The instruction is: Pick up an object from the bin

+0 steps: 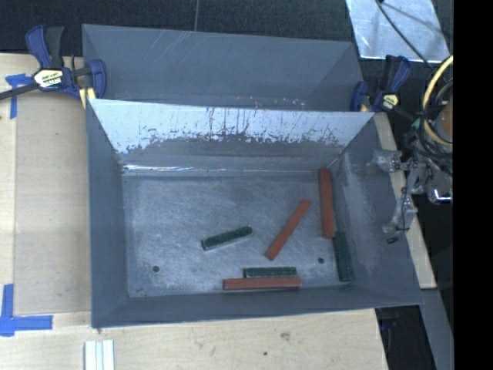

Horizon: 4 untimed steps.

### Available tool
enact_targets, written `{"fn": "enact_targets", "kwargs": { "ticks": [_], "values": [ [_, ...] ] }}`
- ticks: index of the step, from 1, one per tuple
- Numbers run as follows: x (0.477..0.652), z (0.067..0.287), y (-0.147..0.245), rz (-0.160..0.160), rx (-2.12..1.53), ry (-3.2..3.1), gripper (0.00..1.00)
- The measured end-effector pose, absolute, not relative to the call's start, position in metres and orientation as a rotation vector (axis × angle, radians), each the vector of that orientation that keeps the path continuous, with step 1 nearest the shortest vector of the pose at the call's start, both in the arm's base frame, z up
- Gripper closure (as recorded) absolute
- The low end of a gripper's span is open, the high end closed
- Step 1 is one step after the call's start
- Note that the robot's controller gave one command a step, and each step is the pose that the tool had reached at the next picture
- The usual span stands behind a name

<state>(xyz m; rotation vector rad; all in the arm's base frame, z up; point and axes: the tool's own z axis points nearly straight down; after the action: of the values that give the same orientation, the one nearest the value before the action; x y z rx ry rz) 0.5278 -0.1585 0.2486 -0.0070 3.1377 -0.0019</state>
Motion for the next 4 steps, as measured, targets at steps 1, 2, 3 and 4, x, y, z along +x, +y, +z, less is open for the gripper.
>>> {"fn": "enact_targets", "kwargs": {
  "ticks": [1,2,3,4],
  "values": [
    [0.563,0.101,-0.104,0.003,0.326,3.128,0.0],
    [0.568,0.069,-0.061,0.002,-0.171,3.137,0.0],
    [0.569,0.071,-0.062,0.0,-0.17,3.133,1.0],
    [0.564,0.197,-0.078,-0.003,-0.552,3.086,1.0]
  ]
}}
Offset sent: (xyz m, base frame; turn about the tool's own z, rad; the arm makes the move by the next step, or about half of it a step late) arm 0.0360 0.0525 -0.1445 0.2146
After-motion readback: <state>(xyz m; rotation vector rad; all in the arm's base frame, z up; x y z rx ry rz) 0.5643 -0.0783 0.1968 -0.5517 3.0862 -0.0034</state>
